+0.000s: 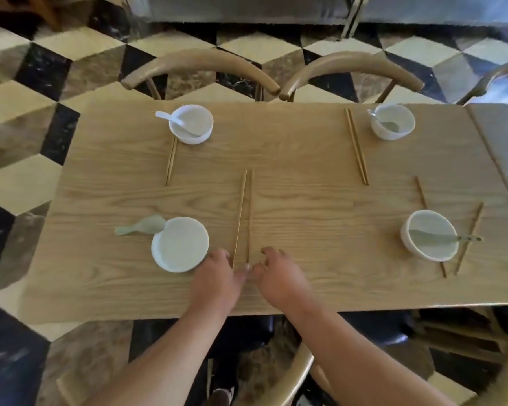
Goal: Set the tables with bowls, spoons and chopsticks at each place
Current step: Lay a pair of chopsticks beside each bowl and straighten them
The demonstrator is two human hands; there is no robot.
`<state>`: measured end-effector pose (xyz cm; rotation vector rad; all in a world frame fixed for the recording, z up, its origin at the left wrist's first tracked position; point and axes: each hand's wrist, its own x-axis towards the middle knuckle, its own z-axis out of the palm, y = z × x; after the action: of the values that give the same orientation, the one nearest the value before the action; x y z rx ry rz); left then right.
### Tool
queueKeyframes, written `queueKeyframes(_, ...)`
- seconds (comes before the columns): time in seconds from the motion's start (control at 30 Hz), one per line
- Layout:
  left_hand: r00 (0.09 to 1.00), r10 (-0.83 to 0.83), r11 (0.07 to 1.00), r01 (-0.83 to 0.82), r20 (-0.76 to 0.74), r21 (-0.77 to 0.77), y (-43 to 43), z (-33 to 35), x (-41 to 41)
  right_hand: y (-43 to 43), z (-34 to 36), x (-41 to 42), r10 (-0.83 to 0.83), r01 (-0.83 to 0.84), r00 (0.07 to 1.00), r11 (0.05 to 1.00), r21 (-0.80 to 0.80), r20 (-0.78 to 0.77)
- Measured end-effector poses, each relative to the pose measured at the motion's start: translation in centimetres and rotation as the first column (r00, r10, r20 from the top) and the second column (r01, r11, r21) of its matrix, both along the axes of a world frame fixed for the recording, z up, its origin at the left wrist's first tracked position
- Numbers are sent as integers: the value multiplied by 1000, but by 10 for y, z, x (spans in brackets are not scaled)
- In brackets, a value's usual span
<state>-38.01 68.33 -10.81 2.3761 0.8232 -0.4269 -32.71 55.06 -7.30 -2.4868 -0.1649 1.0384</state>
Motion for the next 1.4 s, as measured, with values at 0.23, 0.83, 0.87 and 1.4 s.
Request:
queueKeyframes(0.23,999,-45,998,45,2,40,-19,-5,17,2,-19,25,75,-77,996,996,36,38)
queueKeyframes(0.83,963,-212,970,186,166,159,-8,-20,-5,-62,-19,99,540,-428,816,803,-415,204)
queueKeyframes(0.87,968,-192,976,170,163,136,-7,-18,-10,-56,-19,94,474,-378,861,839,-391,184)
queueKeyframes(1.4,990,71,994,-60,121,-96,24,-24,-26,49,-44,11,-186,187,982,982,25,-10)
